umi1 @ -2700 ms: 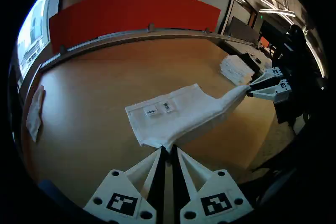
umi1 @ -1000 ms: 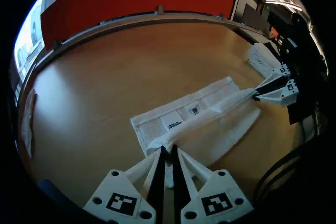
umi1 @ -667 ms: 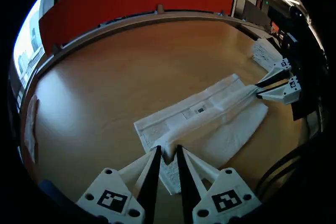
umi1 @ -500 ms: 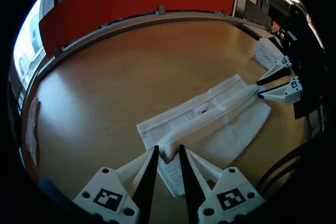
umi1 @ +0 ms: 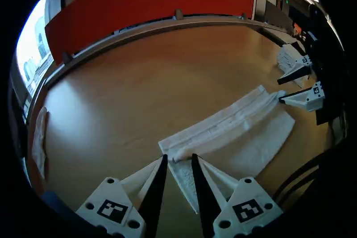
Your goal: Fold towel
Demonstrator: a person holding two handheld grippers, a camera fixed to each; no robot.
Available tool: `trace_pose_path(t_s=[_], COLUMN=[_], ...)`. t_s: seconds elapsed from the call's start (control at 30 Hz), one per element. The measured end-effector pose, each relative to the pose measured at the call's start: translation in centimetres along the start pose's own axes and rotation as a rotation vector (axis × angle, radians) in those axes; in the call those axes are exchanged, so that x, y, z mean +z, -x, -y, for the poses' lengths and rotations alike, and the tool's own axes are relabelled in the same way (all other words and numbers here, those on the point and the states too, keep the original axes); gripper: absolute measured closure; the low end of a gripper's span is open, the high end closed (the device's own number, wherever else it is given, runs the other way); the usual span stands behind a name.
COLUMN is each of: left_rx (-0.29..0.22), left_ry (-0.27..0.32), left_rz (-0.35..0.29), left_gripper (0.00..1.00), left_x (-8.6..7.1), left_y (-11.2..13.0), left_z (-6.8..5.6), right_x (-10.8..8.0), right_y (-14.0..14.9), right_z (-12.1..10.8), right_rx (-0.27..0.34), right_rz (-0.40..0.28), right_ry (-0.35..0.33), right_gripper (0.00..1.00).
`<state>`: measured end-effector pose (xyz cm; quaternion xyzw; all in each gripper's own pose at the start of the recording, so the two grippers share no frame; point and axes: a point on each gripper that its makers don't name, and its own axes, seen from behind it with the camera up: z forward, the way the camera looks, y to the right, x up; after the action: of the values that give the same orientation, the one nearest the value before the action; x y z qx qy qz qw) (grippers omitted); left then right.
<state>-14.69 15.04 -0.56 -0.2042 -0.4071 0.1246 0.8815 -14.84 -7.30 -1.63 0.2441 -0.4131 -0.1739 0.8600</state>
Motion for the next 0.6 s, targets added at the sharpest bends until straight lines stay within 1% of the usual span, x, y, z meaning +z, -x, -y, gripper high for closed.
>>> trace_pose_path(t_s=[0.07,0.2,0.27,0.33,0.4,0.47,0.6], left_rx=[-0.006,-0.02,-0.027,-0.031,-0.035,-0.039,-0.046], left_ry=[-0.002,-0.001,-0.002,-0.002,-0.003,-0.005,-0.005], left_rz=[-0.003,-0.01,-0.011,-0.011,-0.009,-0.008,-0.011], left_gripper=[0.43,0.28,0.15,0.07,0.04,0.04,0.04], left_x=[-0.2,-0.5,-0.7,-0.9,-1.0,-1.2,-1.6], left_y=[-0.2,-0.4,-0.5,-0.4,-0.3,-0.2,0.0], left_z=[0.1,0.3,0.4,0.5,0.6,0.7,0.6], right_x=[-0.1,-0.4,-0.6,-0.8,-1.0,-1.3,-1.9], right_y=[-0.3,-0.7,-0.9,-1.0,-1.1,-1.0,-0.7], right_z=[-0.3,-0.7,-0.9,-0.9,-0.9,-0.8,-0.3], right_rx=[0.0,0.001,0.005,0.011,0.017,0.023,0.032], right_rz=[-0.008,-0.02,-0.027,-0.034,-0.041,-0.044,-0.047], right_ry=[0.009,0.022,0.028,0.031,0.033,0.031,0.029], right_gripper=[0.2,0.18,0.13,0.1,0.06,0.04,0.04])
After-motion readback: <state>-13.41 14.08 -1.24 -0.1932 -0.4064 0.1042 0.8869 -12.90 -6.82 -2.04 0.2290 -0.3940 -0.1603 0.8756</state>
